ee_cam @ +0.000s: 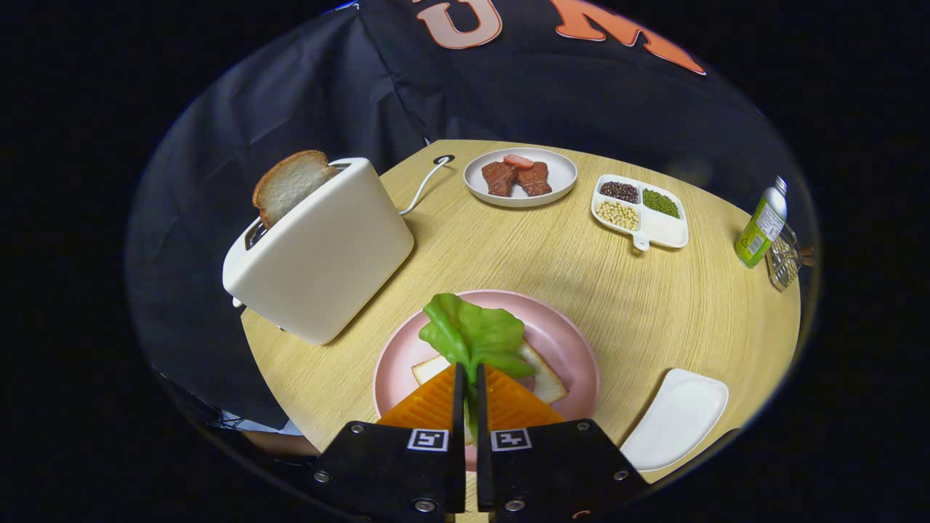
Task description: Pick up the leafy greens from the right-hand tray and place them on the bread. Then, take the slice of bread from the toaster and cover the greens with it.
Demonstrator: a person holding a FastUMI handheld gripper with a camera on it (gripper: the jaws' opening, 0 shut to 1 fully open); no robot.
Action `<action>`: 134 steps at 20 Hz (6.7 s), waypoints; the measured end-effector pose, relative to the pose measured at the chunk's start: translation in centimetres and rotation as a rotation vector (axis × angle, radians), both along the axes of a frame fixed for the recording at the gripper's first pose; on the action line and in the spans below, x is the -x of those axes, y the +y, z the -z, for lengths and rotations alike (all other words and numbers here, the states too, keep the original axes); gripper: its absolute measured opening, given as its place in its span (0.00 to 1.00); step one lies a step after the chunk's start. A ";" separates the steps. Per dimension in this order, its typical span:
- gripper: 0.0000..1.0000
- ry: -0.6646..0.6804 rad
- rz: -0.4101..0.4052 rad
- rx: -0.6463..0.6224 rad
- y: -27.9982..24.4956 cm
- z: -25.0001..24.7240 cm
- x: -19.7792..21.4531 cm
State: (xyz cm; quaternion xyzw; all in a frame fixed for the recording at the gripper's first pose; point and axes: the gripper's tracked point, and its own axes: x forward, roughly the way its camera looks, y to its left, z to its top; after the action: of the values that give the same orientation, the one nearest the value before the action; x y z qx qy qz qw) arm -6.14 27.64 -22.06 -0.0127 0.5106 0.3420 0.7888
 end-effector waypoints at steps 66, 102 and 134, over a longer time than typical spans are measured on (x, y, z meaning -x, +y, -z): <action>0.54 0.159 0.070 0.059 22.7 -11.0 -6.6; 0.15 0.023 0.062 -0.099 16.4 -23.4 -6.9; 0.15 0.225 0.301 -0.609 1.7 -10.5 -3.0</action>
State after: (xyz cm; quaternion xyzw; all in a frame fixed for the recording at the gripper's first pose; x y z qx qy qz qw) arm -3.13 29.33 -11.54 0.3361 0.4651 0.3577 0.7367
